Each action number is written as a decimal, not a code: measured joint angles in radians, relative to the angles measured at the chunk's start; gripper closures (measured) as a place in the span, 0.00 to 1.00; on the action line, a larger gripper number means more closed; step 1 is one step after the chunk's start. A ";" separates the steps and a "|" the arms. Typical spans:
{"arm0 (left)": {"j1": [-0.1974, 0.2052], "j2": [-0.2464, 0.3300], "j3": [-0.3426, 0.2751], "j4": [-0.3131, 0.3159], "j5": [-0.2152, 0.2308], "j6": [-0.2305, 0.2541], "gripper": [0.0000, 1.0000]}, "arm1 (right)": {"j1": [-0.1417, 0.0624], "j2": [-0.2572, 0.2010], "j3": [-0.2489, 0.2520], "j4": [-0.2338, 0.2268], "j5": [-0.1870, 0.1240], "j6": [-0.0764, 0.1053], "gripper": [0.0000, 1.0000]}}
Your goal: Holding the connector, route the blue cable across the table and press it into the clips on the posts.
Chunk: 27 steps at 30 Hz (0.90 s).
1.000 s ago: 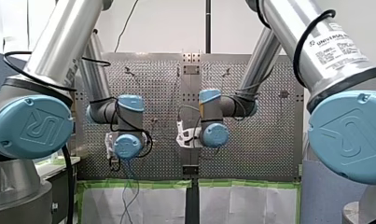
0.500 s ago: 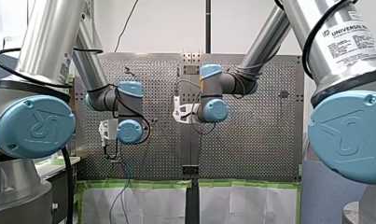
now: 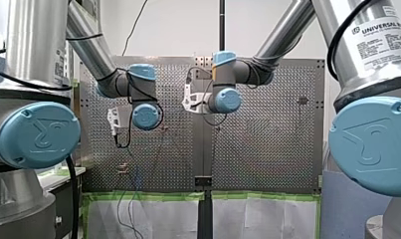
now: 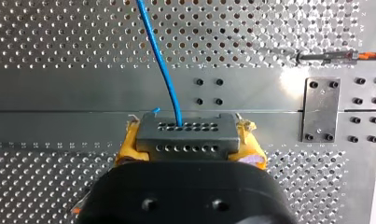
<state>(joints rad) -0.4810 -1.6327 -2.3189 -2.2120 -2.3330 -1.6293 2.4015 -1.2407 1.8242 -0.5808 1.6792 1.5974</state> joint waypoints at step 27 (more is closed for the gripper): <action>0.044 0.141 0.122 -0.194 -0.038 0.055 1.00 | 0.042 0.027 -0.250 0.226 -0.077 0.007 1.00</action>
<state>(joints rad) -0.4368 -1.4914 -2.1973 -2.4058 -2.3707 -1.5746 2.4433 -1.2134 1.5742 -0.3543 1.6021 1.6047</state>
